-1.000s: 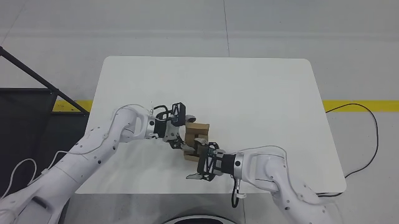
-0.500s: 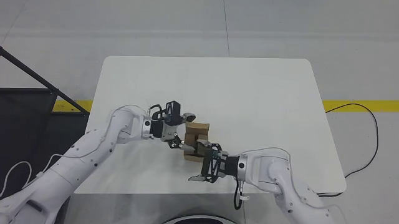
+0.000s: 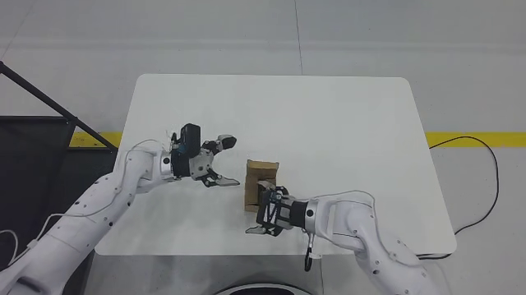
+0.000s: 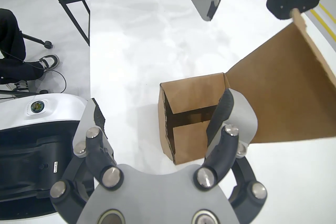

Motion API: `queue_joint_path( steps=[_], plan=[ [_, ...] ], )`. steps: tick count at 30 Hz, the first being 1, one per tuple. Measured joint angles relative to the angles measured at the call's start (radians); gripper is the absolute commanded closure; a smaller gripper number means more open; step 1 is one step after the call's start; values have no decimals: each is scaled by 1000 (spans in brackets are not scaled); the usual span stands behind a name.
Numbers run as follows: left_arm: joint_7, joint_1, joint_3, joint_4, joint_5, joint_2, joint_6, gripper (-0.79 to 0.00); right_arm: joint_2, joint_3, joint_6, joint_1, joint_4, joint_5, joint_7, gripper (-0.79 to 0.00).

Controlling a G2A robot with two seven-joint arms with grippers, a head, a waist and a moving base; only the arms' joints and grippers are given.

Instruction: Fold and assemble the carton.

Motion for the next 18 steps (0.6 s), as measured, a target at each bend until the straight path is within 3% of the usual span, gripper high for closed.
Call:
queue_joint_path(
  steps=[18],
  plan=[
    [68, 31, -38, -4, 81, -5, -4, -785, -3, -7, 4, 4, -8, 13, 47, -785]
  ],
)
